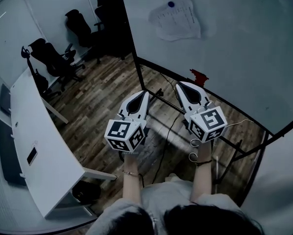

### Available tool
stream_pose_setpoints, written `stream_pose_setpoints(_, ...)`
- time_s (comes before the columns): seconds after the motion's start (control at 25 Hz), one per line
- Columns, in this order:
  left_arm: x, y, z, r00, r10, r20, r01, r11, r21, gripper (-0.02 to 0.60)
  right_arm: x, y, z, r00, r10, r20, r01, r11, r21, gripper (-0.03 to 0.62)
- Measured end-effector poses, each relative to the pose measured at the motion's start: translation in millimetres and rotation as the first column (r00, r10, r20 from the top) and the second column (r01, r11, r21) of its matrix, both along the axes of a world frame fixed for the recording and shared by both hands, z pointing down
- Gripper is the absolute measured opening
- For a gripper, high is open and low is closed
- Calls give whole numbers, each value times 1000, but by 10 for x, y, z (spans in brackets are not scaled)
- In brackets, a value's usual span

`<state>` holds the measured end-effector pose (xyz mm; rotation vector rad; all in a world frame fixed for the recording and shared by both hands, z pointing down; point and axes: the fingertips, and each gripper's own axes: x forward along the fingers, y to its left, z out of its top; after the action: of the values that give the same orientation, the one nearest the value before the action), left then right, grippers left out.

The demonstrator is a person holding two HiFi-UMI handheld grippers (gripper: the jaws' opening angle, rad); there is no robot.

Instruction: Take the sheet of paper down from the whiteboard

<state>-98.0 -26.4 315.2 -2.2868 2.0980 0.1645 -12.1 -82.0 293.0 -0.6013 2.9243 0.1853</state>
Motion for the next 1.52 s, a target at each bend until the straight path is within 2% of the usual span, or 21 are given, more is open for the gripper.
stream_pose_setpoints(0.16, -84, -399, 96, 1000, 1, -19, -1, 1000, -6, 5, -106, -350, 47, 1000, -11, -23, 11, 1000, 13, 0)
stream_pose_setpoints(0.44, -117, -1078, 167, 1000, 23, -13, -23, 1000, -7, 5, -239, -1021, 76, 1000, 2, -25, -1, 1000, 10, 0)
stream_pose_setpoints(0.76, -338, -1286, 439, 999, -16, -35, 13, 997, -71, 5, -519, -1284, 327, 1000, 4, -22, -6, 998, -55, 0)
stream_pose_setpoints(0.96, -485, -1548, 403, 999, -7, -31, 5, 998, -67, 5, -651, -1468, 366, 1000, 4, -13, -4, 998, -70, 0)
stream_pose_setpoints(1.2, -668, -1976, 156, 999, 46, 16, -46, 999, 5, 5, -820, -1924, 112, 996, 93, 5, -92, 995, -31, 0)
stream_pose_setpoints(1.4, -1047, -2103, -114, 990, 45, 133, -47, 999, 15, 5, -1060, -2172, -35, 983, 169, 73, -163, 983, -84, 0)
stream_pose_setpoints(1.52, -1255, -2200, -162, 990, 88, 113, -91, 996, 24, 5, -1314, -2218, -42, 984, 170, 58, -166, 984, -72, 0)
